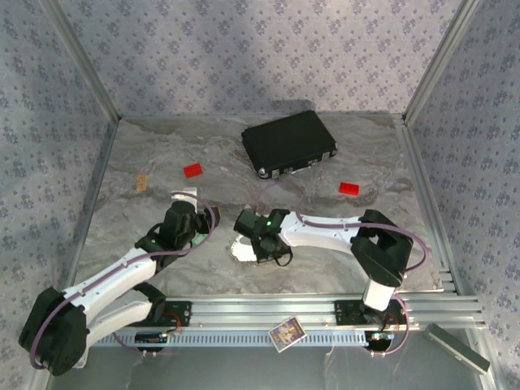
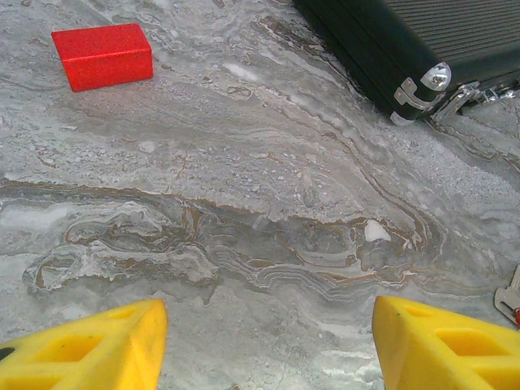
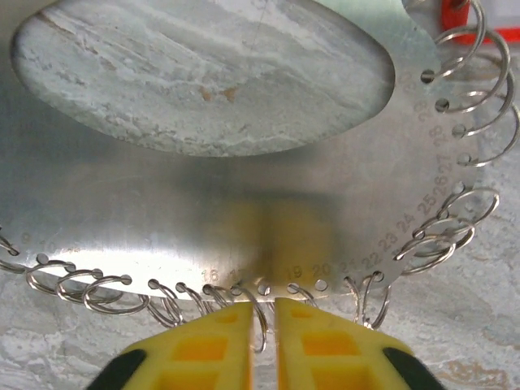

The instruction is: Put the keys on the keyring

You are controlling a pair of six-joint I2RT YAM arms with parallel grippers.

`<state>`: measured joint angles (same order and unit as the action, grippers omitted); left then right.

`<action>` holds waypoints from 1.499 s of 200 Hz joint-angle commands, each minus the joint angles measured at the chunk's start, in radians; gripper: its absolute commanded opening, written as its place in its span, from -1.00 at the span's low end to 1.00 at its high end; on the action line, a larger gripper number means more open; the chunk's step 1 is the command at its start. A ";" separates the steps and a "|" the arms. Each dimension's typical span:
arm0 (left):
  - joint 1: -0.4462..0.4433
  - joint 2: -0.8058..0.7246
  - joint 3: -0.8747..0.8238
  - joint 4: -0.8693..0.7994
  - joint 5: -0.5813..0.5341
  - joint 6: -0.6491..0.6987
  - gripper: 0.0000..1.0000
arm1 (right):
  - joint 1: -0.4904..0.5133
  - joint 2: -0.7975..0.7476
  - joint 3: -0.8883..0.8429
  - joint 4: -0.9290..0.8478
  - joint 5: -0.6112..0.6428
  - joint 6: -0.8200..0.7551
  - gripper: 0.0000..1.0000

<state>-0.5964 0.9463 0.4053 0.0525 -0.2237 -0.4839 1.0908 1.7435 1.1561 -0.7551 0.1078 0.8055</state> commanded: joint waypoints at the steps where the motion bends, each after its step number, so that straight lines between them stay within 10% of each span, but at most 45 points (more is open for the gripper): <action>1: 0.003 -0.009 0.030 -0.003 0.013 0.001 0.34 | -0.005 -0.023 -0.007 -0.018 0.002 0.001 -0.58; 194: -0.154 0.077 0.144 -0.320 0.190 -0.175 0.09 | -0.171 -0.337 -0.266 0.198 0.008 -0.040 -0.40; 300: -0.180 0.164 0.142 -0.417 0.208 -0.729 -0.21 | -0.183 -0.386 -0.330 0.245 -0.010 -0.043 -0.39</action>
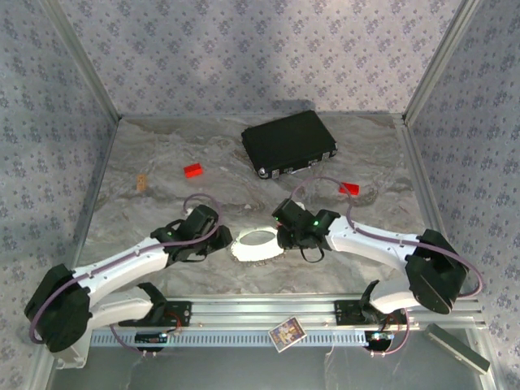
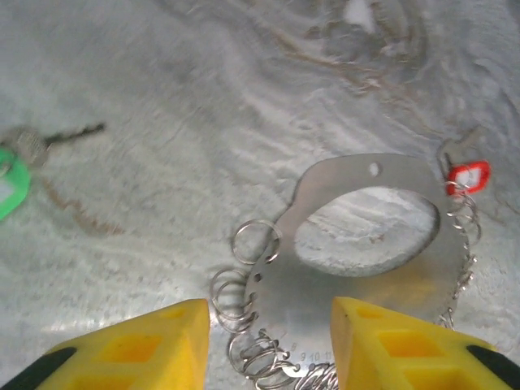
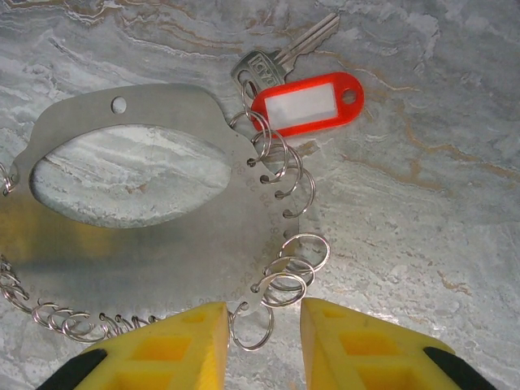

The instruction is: Put the keys on the keyring

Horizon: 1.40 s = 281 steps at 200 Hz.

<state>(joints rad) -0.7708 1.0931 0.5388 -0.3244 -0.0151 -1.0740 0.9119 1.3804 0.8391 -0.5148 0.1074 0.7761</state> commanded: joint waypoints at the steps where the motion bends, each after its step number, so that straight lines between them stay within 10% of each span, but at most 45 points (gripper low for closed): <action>1: -0.005 0.019 0.007 -0.039 -0.001 -0.142 -0.21 | -0.005 -0.023 -0.013 0.004 -0.009 -0.014 -0.39; 145: -0.026 0.161 -0.056 0.158 0.065 -0.305 -0.18 | -0.009 -0.038 -0.038 0.022 -0.021 -0.008 -0.39; 230: -0.102 0.219 -0.054 0.222 0.071 -0.340 -0.68 | -0.010 -0.043 -0.043 0.027 -0.021 -0.009 -0.40; 281: -0.180 0.226 -0.046 0.226 0.022 -0.387 -0.43 | -0.011 -0.051 -0.050 0.029 -0.020 -0.006 -0.40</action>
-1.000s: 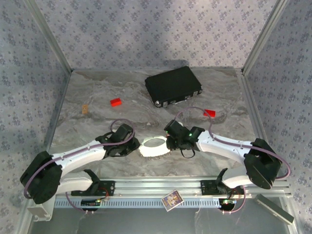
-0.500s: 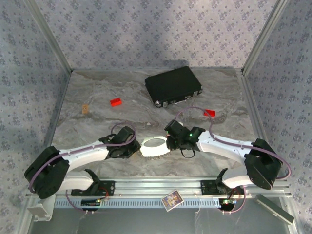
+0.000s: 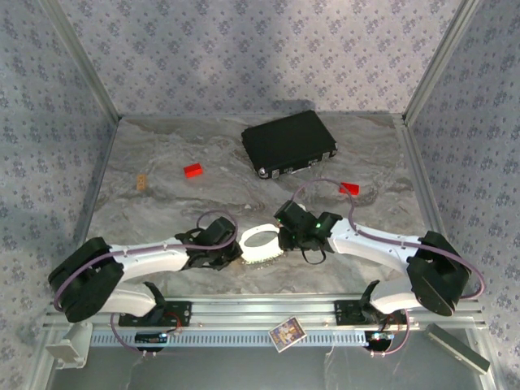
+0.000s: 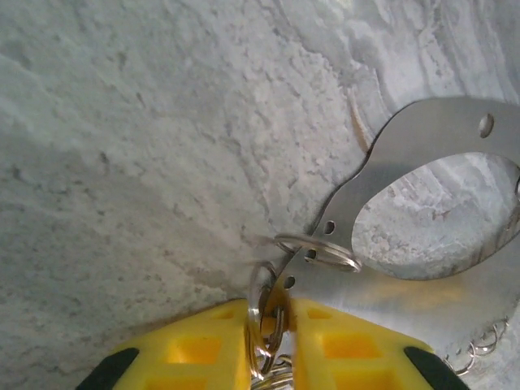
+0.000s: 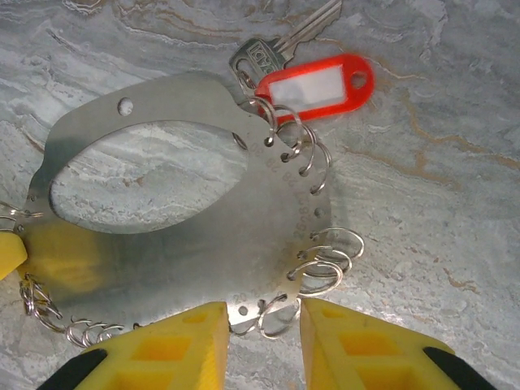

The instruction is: Put the keys on the keyring

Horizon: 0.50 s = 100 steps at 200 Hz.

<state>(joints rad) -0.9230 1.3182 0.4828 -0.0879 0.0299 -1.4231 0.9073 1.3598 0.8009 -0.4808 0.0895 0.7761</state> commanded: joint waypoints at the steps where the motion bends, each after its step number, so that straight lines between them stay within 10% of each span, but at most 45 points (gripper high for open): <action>1: -0.029 -0.001 0.011 -0.015 -0.026 -0.036 -0.42 | -0.007 -0.031 -0.012 -0.005 -0.003 -0.007 -0.40; 100: 0.093 -0.195 0.205 -0.492 -0.262 0.316 -0.05 | -0.022 0.002 0.037 0.100 -0.103 -0.121 -0.42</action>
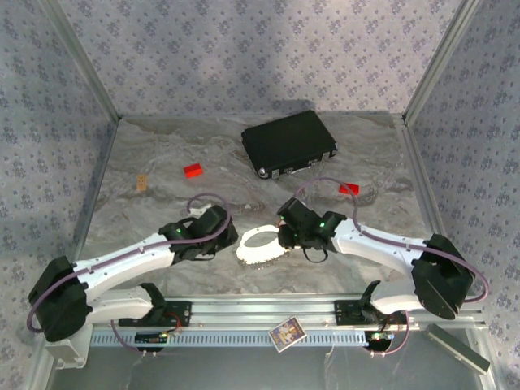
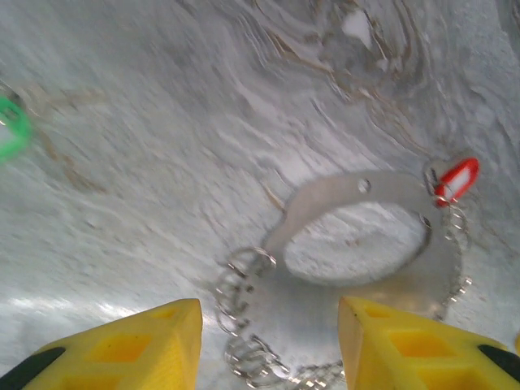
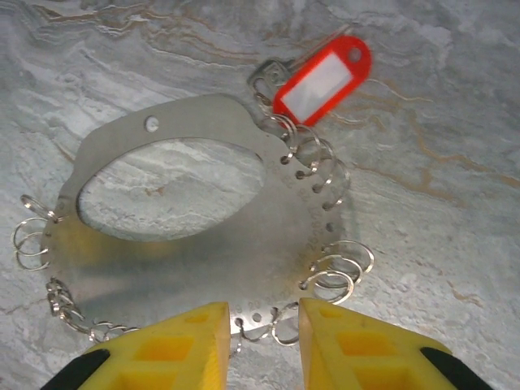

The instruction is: Put the keys on the keyring

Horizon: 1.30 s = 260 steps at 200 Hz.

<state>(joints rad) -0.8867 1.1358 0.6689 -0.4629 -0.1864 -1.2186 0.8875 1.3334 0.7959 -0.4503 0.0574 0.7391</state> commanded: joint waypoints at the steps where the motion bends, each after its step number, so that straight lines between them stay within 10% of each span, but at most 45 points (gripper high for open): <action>1: 0.059 -0.015 0.018 -0.117 -0.046 0.113 -0.05 | -0.003 0.029 0.043 0.074 -0.074 -0.088 -0.42; 104: 0.357 -0.362 -0.143 -0.134 0.015 0.151 -0.09 | 0.043 0.542 0.493 0.027 -0.321 -0.526 -0.36; 260: 0.386 -0.426 -0.184 -0.106 0.019 0.177 -0.06 | 0.076 0.719 0.659 -0.146 -0.368 -0.652 -0.40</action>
<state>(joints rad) -0.5102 0.7277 0.4831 -0.5743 -0.1719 -1.0615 0.9585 2.0274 1.4166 -0.5591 -0.2806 0.1143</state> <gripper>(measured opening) 0.470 0.311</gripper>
